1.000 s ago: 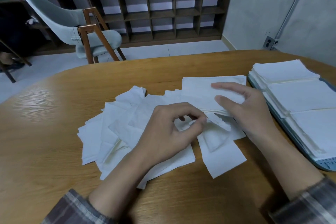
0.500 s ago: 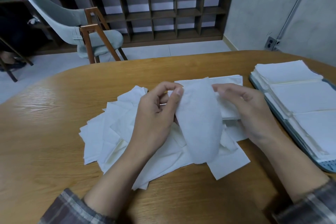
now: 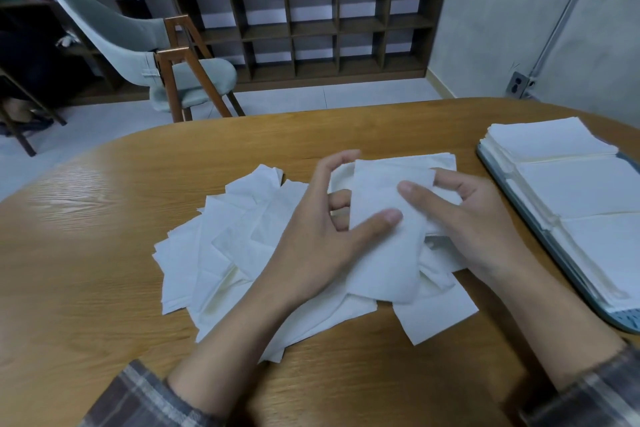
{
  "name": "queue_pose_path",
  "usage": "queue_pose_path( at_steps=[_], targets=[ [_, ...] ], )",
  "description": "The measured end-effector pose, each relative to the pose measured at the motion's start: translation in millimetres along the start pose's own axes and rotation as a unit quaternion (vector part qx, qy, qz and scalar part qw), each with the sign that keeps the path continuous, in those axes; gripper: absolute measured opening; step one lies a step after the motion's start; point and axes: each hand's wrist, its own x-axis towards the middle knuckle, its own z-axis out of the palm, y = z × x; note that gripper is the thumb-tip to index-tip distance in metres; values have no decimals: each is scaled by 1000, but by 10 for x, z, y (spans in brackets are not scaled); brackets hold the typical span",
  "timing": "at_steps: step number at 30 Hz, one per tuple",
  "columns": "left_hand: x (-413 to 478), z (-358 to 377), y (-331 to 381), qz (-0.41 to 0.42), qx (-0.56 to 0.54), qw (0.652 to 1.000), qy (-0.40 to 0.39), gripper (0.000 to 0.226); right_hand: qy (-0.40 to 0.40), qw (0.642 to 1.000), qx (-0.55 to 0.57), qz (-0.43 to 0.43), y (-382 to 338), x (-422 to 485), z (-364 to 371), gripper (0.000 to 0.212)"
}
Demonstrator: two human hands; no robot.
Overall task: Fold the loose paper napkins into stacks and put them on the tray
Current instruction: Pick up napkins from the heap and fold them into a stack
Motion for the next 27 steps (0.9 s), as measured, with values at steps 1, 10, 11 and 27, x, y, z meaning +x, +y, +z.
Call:
queue_pose_path(
  at_steps=[1,10,11,27],
  targets=[
    [2,-2,-13,-6,3,1000,-5,66,22,1000,6,7,14,17,-6,14],
    [138,-231,-115,74,71,976,190,29,-37,995,56,70,20,46,-35,20],
    [152,-257,-102,74,67,979,180,24,-52,994,58,73,18,46,-38,22],
    [172,-206,-168,68,76,987,127,12,-130,987,83,41,-4,39,1,63]
  ],
)
